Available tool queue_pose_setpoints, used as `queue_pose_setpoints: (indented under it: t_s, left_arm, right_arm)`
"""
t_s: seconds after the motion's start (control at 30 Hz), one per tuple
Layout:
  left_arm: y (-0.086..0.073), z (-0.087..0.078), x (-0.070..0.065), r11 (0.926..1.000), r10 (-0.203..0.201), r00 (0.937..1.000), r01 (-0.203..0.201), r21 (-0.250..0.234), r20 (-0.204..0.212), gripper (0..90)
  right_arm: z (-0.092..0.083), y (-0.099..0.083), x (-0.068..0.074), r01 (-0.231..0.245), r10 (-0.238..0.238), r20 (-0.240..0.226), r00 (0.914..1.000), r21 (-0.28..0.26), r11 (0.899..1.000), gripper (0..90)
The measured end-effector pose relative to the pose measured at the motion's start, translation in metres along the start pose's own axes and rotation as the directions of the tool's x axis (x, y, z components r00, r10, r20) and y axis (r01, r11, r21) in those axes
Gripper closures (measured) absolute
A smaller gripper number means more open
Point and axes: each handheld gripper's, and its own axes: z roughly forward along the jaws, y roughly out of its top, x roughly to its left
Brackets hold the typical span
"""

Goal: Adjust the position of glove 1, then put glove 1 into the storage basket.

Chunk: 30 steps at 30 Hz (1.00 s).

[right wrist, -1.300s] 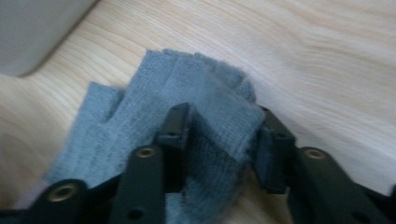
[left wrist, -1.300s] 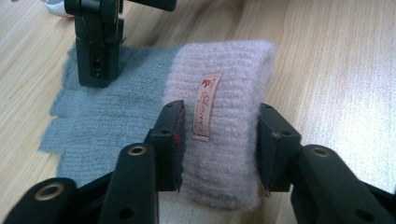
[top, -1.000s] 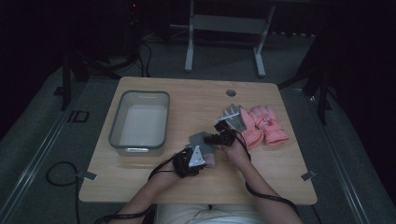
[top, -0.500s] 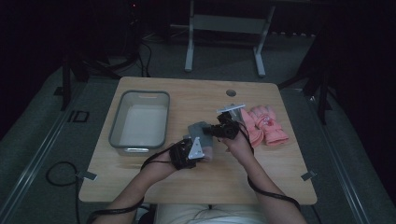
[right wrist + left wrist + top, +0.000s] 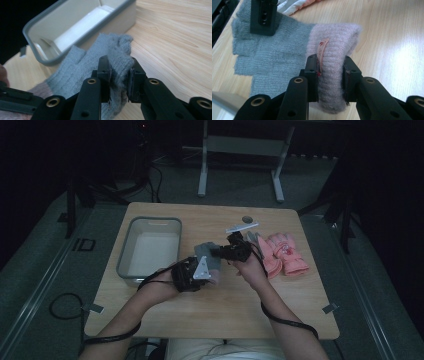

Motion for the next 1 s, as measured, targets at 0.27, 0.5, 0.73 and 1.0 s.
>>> queue_pose_setpoints:
  t_s: [0.27, 0.5, 0.73, 1.0]
  left_arm:
    - [-0.015, -0.02, 0.019, 0.9999, 0.002, 0.9996, -0.001, 0.013, -0.027, 70.9]
    - [-0.03, -0.04, 0.037, 0.9995, 0.007, 0.999, -0.005, 0.031, -0.045, 71.0]
    - [-0.051, -0.052, 0.052, 0.9985, 0.0, 0.9983, 0.003, 0.054, -0.058, 70.8]
    - [-0.081, -0.061, 0.072, 0.9953, 0.021, 0.9992, -0.017, 0.095, -0.035, 70.7]
  right_arm:
    - [0.014, 0.027, 0.016, 0.029, -0.029, -0.011, 0.9995, -0.004, 1.0, 76.2]
    - [0.031, 0.051, 0.033, 0.065, -0.065, -0.003, 0.9979, 0.0, 0.998, 76.2]
    - [0.049, 0.068, 0.047, 0.072, -0.072, -0.01, 0.9974, -0.013, 0.997, 76.2]
    - [0.084, 0.082, 0.064, 0.094, -0.094, -0.002, 0.9956, 0.009, 0.996, 76.2]
